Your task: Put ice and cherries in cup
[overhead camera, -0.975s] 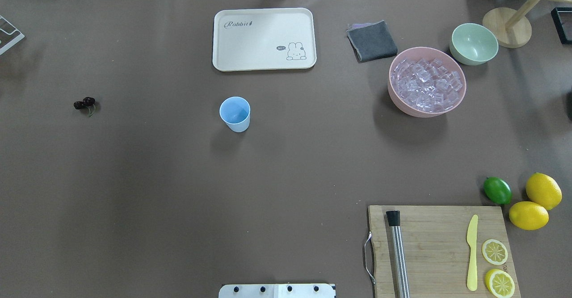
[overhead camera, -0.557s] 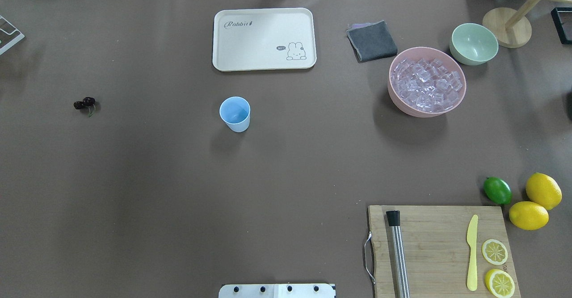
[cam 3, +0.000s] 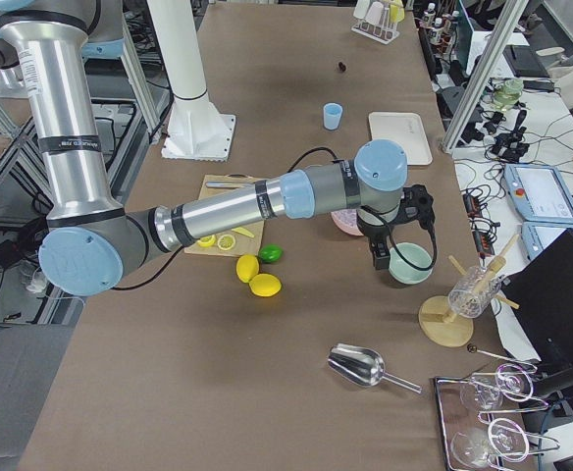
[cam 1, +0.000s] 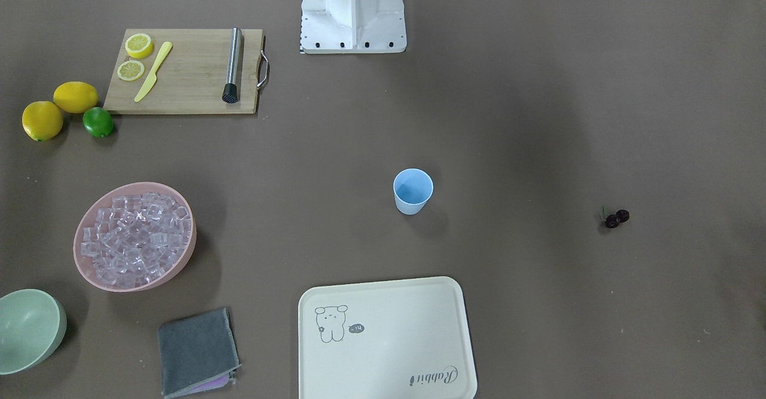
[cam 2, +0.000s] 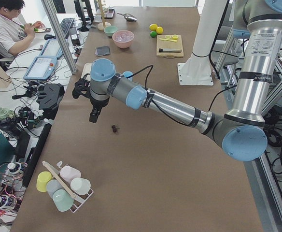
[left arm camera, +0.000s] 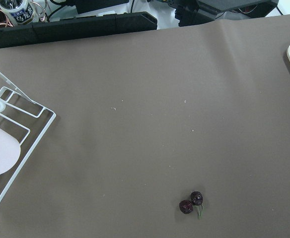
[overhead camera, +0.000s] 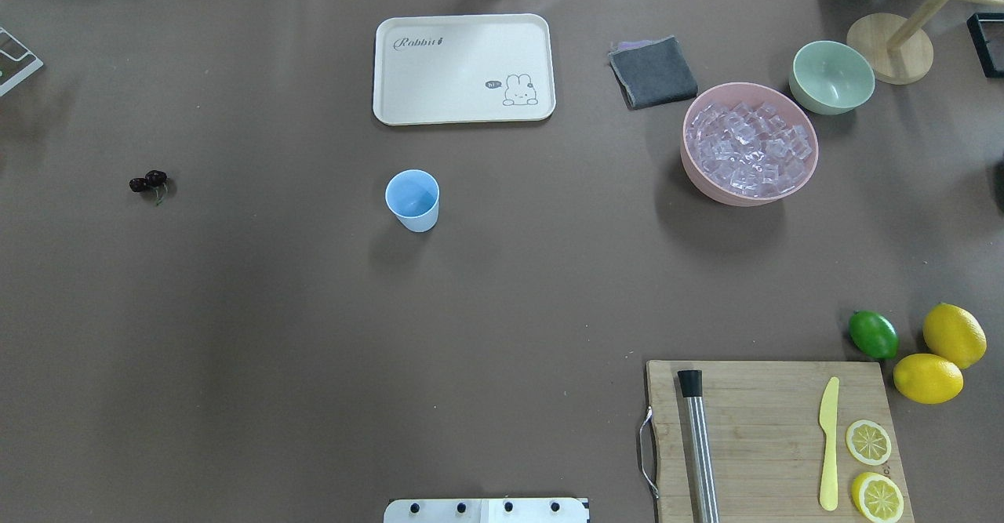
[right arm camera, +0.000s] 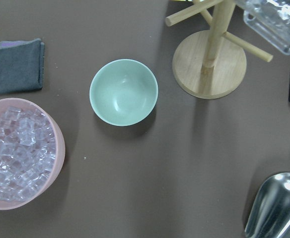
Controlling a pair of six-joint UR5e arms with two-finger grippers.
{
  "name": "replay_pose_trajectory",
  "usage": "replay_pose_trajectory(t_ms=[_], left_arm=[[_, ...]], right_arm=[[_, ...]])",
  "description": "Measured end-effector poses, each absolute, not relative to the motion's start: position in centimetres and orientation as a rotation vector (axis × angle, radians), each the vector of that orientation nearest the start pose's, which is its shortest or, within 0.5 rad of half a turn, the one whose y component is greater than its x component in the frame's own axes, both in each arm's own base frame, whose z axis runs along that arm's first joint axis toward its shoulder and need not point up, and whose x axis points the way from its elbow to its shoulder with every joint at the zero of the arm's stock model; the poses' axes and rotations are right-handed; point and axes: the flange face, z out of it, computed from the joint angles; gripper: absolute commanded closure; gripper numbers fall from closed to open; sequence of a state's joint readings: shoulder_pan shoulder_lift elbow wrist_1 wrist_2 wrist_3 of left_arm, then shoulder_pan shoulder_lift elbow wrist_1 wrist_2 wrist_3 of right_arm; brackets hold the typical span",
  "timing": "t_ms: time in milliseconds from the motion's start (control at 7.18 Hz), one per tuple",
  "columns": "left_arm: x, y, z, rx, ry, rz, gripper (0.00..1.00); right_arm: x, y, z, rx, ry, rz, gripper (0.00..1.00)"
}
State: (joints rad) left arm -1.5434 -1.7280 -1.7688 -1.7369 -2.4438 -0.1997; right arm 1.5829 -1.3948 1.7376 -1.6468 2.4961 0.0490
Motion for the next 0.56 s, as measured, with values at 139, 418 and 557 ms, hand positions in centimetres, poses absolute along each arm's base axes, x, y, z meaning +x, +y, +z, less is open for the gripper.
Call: replay_pose_trajectory(t_ms=[139,418,557], left_arm=[[-4.1,-55.5,45.3,0.394,0.898,0.073,0.02],[-3.5,-55.2,45.9,0.385,0.902,0.076,0.02],[-3.1,-55.2,46.1,0.378,0.902,0.076,0.02]], right_arm=[[4.3,-55.5,46.8,0.225,-0.919,-0.059,0.01],[-1.2,-56.2,43.3,0.213,-0.867,-0.041,0.01],[-5.9,-57.2,40.7,0.198,-0.849,-0.023,0.01]])
